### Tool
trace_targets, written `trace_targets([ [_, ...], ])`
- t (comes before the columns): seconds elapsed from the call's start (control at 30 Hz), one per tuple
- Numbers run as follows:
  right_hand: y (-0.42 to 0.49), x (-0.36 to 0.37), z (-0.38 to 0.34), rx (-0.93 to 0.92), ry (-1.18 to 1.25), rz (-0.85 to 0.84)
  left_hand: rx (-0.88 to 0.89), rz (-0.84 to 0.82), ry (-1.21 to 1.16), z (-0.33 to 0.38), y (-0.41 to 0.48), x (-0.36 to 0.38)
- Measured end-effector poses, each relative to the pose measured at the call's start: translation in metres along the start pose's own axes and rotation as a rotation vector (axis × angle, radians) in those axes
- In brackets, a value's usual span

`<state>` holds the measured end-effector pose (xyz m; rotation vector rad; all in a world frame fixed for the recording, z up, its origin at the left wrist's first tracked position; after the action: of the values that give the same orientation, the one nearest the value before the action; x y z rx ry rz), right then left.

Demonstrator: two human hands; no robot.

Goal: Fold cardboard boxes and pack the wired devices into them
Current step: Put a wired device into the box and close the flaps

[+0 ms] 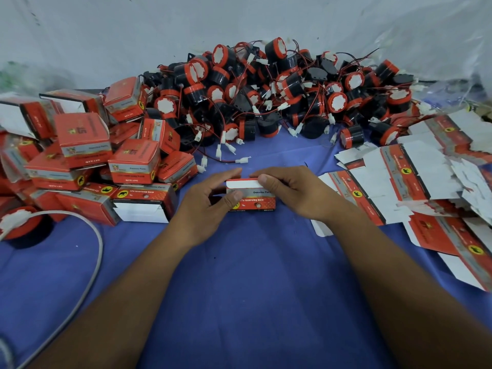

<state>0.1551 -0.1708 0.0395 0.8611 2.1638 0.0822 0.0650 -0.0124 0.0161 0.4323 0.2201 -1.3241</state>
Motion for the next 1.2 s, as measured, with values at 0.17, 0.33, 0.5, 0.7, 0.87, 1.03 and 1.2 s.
trace_targets([
  [0.17,0.000,-0.002,-0.001,-0.020,0.046,-0.001,-0.003,-0.032,-0.041,-0.002,0.001,0.001],
  [0.33,0.001,-0.004,0.002,0.004,0.090,0.031,-0.011,-0.024,-0.037,-0.004,0.001,0.001],
  [0.5,0.002,-0.005,-0.001,-0.036,0.073,0.035,0.010,0.017,0.002,0.001,0.000,0.001],
  [0.7,0.003,-0.006,0.000,-0.051,-0.002,0.083,-0.034,0.042,-0.050,-0.002,0.001,-0.001],
  [0.87,0.005,-0.004,0.001,-0.042,-0.012,0.099,-0.001,0.080,-0.085,0.007,0.000,-0.003],
  [1.03,0.004,-0.005,-0.006,-0.067,-0.041,0.098,0.034,0.085,-0.053,0.007,0.000,-0.004],
  [1.2,0.005,0.000,-0.017,-0.202,-0.157,0.103,0.160,0.150,0.071,0.015,-0.004,-0.007],
])
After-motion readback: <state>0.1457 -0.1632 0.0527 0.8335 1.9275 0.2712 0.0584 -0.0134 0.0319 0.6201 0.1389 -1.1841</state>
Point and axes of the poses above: each hand's wrist, its own y-axis towards the middle knuckle, its own x-axis out of the palm, z = x × y, the point moved 7 cm from there along y, towards the middle knuckle, and after that the axes turned 4 degrees about -x, right-handed, at the moved point
